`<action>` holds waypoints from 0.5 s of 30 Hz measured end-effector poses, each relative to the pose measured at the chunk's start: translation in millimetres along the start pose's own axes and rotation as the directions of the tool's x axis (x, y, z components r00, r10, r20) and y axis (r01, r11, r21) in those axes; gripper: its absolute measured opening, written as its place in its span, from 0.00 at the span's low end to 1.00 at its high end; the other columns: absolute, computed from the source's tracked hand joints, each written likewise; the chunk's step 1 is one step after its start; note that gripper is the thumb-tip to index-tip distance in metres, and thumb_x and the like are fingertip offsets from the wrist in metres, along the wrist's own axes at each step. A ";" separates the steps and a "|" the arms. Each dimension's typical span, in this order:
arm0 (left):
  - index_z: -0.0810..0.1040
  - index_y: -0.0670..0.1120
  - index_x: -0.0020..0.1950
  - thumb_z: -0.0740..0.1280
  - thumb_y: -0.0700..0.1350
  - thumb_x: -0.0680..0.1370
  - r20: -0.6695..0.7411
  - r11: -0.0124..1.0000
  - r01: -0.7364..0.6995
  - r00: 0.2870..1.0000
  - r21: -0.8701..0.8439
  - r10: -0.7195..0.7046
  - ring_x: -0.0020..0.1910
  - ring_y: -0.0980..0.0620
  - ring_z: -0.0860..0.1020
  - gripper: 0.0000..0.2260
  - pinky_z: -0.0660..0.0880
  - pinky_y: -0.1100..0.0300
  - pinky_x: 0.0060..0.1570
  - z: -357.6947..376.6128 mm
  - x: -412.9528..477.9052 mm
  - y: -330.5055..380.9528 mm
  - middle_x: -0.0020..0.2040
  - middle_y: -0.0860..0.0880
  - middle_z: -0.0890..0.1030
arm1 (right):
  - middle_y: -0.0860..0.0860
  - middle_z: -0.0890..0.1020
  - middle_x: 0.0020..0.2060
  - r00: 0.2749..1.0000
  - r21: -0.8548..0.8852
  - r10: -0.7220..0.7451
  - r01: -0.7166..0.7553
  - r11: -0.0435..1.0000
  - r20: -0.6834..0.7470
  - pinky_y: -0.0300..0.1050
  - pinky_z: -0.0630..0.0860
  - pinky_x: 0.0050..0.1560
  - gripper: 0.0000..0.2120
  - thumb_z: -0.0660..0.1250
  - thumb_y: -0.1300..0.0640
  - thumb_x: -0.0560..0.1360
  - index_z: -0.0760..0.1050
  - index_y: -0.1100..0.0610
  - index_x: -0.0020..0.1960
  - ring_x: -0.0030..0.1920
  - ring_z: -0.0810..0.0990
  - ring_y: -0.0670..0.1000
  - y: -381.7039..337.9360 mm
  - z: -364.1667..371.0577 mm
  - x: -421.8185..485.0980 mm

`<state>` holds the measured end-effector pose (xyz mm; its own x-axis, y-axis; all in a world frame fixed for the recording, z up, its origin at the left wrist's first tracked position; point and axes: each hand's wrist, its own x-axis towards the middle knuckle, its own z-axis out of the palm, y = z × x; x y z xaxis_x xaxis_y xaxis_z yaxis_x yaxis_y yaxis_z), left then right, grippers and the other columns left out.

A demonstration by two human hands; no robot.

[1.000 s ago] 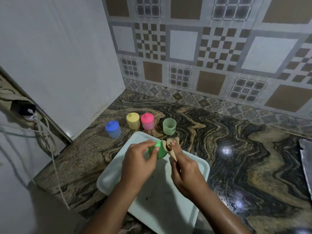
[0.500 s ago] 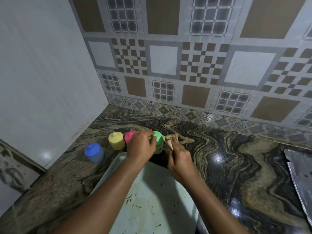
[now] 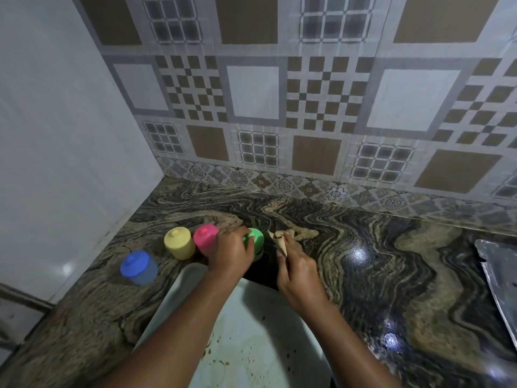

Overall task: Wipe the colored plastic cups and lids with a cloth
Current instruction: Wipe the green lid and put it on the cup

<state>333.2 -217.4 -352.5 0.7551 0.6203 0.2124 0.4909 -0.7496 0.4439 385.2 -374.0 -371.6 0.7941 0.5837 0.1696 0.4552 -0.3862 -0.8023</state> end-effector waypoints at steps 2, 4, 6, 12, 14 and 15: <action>0.83 0.44 0.61 0.68 0.46 0.79 0.005 1.000 -0.010 1.000 -0.009 0.010 0.58 0.44 0.81 0.13 0.76 0.54 0.55 2.6 0.7 -0.8 0.58 0.45 0.84 | 0.63 0.75 0.71 1.000 0.001 0.004 -0.004 1.000 0.002 0.39 0.63 0.74 0.23 0.60 0.57 0.81 0.72 0.66 0.72 0.74 0.72 0.59 2.3 0.7 -0.8; 0.82 0.46 0.63 0.68 0.47 0.78 0.025 0.999 -0.042 0.999 -0.005 0.042 0.59 0.44 0.80 0.14 0.77 0.53 0.57 5.8 1.3 -2.6 0.60 0.46 0.83 | 0.63 0.75 0.71 1.000 0.007 0.009 -0.009 1.000 0.003 0.37 0.62 0.73 0.22 0.60 0.57 0.81 0.72 0.66 0.72 0.73 0.73 0.59 3.7 1.2 -1.4; 0.81 0.48 0.65 0.69 0.46 0.78 0.039 0.998 -0.062 0.997 -0.023 0.063 0.62 0.45 0.79 0.15 0.76 0.52 0.60 9.1 1.3 -5.3 0.62 0.47 0.82 | 0.63 0.75 0.70 1.000 0.021 0.015 -0.015 1.000 0.002 0.35 0.63 0.72 0.22 0.60 0.57 0.81 0.72 0.66 0.72 0.72 0.74 0.59 3.5 1.7 -1.9; 0.81 0.45 0.63 0.70 0.42 0.78 0.029 0.997 -0.011 1.000 -0.075 0.013 0.61 0.43 0.79 0.14 0.75 0.53 0.60 12.1 -1.3 -14.7 0.61 0.44 0.82 | 0.64 0.75 0.70 1.000 0.062 0.029 -0.028 0.998 -0.012 0.23 0.58 0.69 0.23 0.60 0.57 0.80 0.73 0.68 0.72 0.71 0.75 0.59 0.8 1.0 -3.5; 0.80 0.46 0.65 0.70 0.43 0.79 0.028 0.998 -0.017 0.999 -0.061 0.019 0.60 0.43 0.79 0.15 0.75 0.52 0.58 11.5 -2.1 -15.8 0.62 0.44 0.82 | 0.62 0.75 0.70 1.000 0.052 0.021 -0.020 0.998 -0.014 0.30 0.64 0.70 0.24 0.59 0.55 0.80 0.73 0.67 0.72 0.70 0.76 0.59 1.0 1.3 -4.9; 0.80 0.46 0.66 0.69 0.43 0.79 0.029 0.998 -0.028 0.999 -0.059 0.030 0.60 0.43 0.79 0.15 0.76 0.52 0.58 11.3 -2.6 -15.4 0.62 0.44 0.81 | 0.62 0.76 0.70 1.000 0.043 0.017 -0.017 0.999 -0.016 0.35 0.68 0.69 0.25 0.59 0.55 0.80 0.72 0.67 0.72 0.70 0.77 0.58 1.5 1.7 -5.5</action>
<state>328.5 -210.1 -369.7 0.7817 0.5906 0.2005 0.4426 -0.7518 0.4887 380.9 -376.6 -374.7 0.8082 0.5654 0.1647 0.4240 -0.3647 -0.8290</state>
